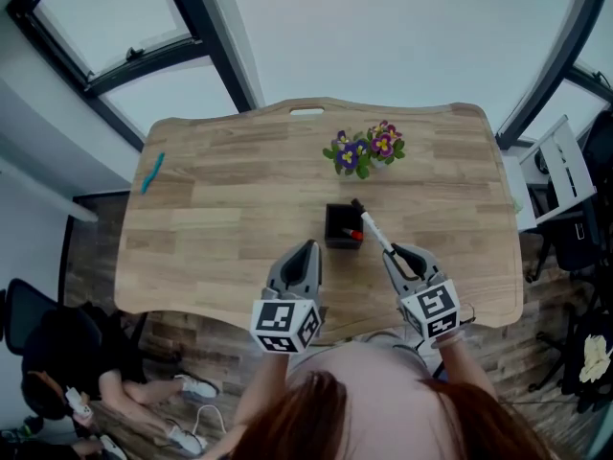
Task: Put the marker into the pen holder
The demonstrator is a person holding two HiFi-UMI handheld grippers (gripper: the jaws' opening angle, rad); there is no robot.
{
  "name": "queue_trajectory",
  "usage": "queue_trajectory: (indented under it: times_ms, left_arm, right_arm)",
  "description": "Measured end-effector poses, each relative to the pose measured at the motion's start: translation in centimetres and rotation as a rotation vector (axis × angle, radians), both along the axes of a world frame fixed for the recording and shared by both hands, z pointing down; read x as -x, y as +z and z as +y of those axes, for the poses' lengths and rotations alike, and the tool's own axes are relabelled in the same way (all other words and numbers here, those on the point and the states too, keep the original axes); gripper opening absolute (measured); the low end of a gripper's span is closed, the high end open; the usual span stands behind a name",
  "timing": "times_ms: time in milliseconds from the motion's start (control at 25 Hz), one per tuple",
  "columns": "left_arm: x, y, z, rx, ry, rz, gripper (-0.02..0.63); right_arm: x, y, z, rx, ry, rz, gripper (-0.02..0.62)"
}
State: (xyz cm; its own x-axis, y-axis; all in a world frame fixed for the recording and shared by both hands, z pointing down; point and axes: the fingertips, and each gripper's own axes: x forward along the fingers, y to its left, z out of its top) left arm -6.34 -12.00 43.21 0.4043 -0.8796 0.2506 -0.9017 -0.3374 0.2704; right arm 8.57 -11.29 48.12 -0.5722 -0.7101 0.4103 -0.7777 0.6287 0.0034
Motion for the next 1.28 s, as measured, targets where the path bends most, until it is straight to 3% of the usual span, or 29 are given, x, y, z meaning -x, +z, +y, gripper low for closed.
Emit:
queue_trajectory:
  times_ms: [1280]
  left_arm:
    - [3.1,1.1,0.1,0.012,-0.026,-0.035,0.002]
  right_arm:
    - [2.7,1.7,-1.7,0.187,-0.139,0.013,0.060]
